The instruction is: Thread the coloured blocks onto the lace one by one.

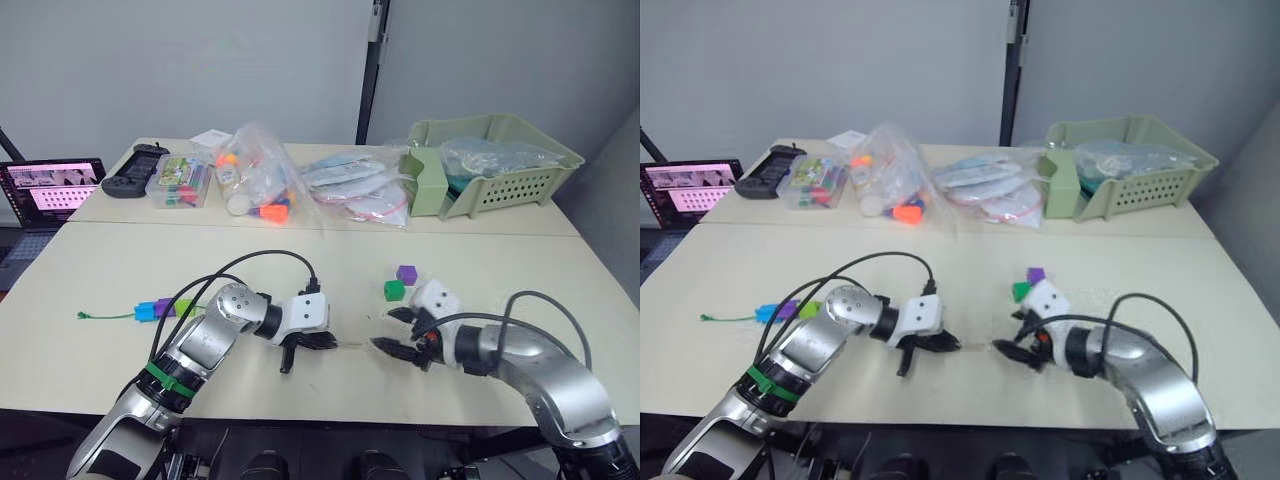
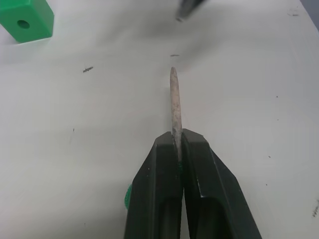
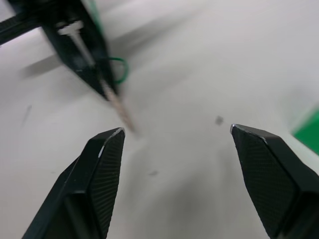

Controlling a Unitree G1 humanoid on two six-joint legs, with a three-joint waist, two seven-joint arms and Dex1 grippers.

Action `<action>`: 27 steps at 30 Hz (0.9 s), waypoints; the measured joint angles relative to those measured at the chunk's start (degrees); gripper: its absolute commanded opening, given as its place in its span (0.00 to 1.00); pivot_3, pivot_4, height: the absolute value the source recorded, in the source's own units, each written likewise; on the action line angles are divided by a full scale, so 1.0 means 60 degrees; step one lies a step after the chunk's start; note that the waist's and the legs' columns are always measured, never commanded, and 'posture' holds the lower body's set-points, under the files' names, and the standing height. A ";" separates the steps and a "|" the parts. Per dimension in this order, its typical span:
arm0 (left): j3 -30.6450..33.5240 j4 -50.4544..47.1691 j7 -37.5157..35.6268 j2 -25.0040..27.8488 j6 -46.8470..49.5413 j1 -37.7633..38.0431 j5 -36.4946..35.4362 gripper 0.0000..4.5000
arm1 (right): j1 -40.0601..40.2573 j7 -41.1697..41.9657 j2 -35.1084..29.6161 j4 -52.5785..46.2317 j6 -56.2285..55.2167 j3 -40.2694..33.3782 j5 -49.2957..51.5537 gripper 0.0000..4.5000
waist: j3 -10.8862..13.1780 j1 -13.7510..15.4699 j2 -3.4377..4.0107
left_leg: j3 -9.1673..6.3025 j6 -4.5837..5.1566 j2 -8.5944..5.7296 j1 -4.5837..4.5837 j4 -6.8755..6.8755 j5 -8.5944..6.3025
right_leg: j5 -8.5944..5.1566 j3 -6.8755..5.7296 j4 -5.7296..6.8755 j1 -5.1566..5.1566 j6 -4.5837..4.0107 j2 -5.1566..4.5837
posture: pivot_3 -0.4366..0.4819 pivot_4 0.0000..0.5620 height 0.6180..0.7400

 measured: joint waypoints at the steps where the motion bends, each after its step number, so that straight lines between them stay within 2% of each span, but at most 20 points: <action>1: 0.0000 -0.0005 -0.0003 0.0001 0.0000 0.0001 0.0000 0.00 | 0.0050 -0.0329 0.0257 0.0009 0.0057 -0.0310 0.0053 0.75 | 0.0000 -0.0015 0.0000 | 0.0002 0.0000 0.0001 0.0000 -0.0001 0.0000 | 0.0000 0.0002 0.0002 -0.0002 0.0000 0.0001 | 0.48 0.27 1.00; 6: 0.0000 -0.0102 -0.0046 0.0058 0.0014 0.0050 -0.0003 0.00 | -0.0040 -0.2278 0.1192 0.0651 -0.0157 -0.1205 -0.0415 0.75 | -0.0001 -0.0024 0.0002 | 0.0007 0.0000 -0.0001 0.0001 -0.0002 0.0000 | 0.0000 0.0005 0.0004 -0.0004 0.0000 0.0000 | 0.48 0.27 1.00; 10: 0.0001 -0.0172 -0.0059 0.0121 0.0025 0.0065 -0.0004 0.00 | -0.0479 -0.3112 0.1604 0.1321 -0.0336 -0.1254 -0.0747 0.75 | -0.0002 -0.0047 0.0004 | 0.0009 0.0000 0.0001 0.0002 -0.0003 0.0000 | 0.0000 0.0008 0.0009 -0.0008 -0.0001 0.0001 | 0.48 0.27 1.00; 13: -0.0001 -0.0237 -0.0068 0.0100 0.0064 0.0085 -0.0017 0.00 | -0.1406 -0.4235 0.2352 0.2343 -0.0464 -0.1210 -0.1201 0.75 | -0.0004 -0.0069 0.0007 | 0.0012 0.0000 0.0000 0.0001 -0.0009 0.0000 | 0.0002 0.0013 0.0015 -0.0018 -0.0003 0.0000 | 0.48 0.27 1.00; 18: -0.0001 -0.0295 -0.0058 0.0108 0.0245 0.0088 -0.0018 0.00 | -0.2182 -0.5066 0.3049 0.3374 -0.0626 -0.1188 -0.1332 0.75 | -0.0004 -0.0047 0.0008 | 0.0012 0.0000 -0.0006 -0.0001 -0.0014 0.0000 | 0.0002 0.0014 0.0018 -0.0021 -0.0003 -0.0005 | 0.48 0.27 1.00; 27: -0.0001 -0.0439 -0.0041 0.0114 0.0404 0.0096 -0.0025 0.00 | -0.2796 -0.5586 0.3242 0.4556 -0.1065 -0.1132 -0.1567 0.75 | -0.0005 -0.0088 0.0010 | 0.0012 0.0000 -0.0003 0.0001 -0.0015 0.0000 | 0.0003 0.0013 0.0026 -0.0023 -0.0003 -0.0003 | 0.48 0.27 1.00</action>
